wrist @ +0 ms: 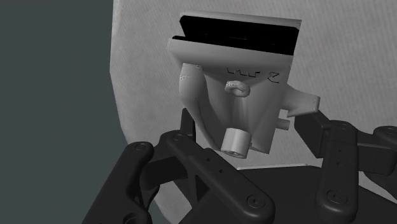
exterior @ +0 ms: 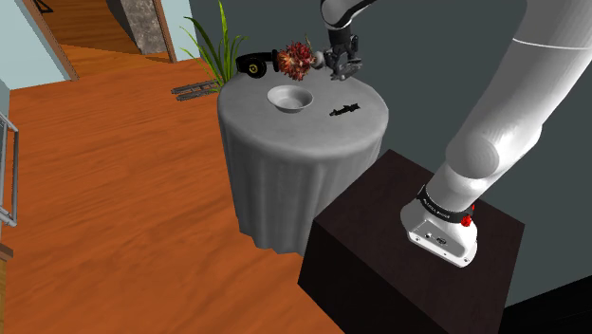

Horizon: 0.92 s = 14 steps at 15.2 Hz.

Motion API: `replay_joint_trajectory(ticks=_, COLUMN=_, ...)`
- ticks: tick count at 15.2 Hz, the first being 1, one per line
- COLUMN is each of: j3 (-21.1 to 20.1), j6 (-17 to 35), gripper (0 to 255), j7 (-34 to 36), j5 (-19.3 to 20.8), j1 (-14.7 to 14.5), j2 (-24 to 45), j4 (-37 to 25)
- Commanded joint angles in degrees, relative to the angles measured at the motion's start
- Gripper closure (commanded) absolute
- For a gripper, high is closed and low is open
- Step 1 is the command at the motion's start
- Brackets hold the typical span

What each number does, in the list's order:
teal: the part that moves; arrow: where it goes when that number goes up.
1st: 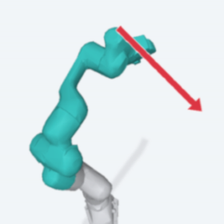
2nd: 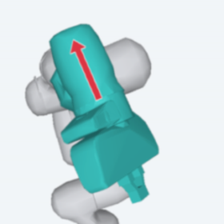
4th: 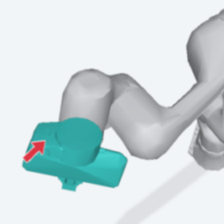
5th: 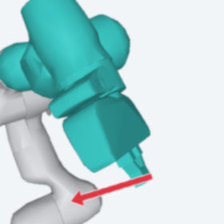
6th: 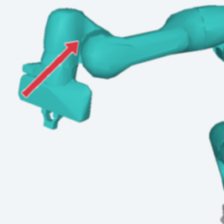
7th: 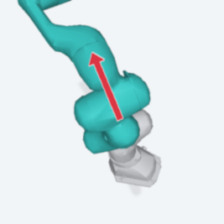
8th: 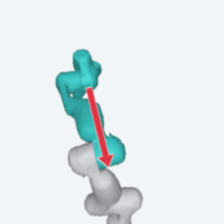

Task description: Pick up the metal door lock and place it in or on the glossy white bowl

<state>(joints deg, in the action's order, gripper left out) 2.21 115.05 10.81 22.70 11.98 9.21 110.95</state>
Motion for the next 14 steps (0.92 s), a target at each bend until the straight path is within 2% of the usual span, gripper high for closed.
replay_joint_trajectory(ticks=1, j3=-0.01, j6=-1.27, gripper=255, j7=-0.58, j5=-0.2, j1=0.02, j2=-0.77, j4=-0.6)
replay_joint_trajectory(ticks=6, j3=-0.11, j6=-4.53, gripper=255, j7=-1.78, j5=-0.69, j1=-0.09, j2=-1.98, j4=-2.83)
replay_joint_trajectory(ticks=14, j3=-4.85, j6=-9.57, gripper=255, j7=7.41, j5=-1.69, j1=-6.07, j2=-0.45, j4=-5.84)
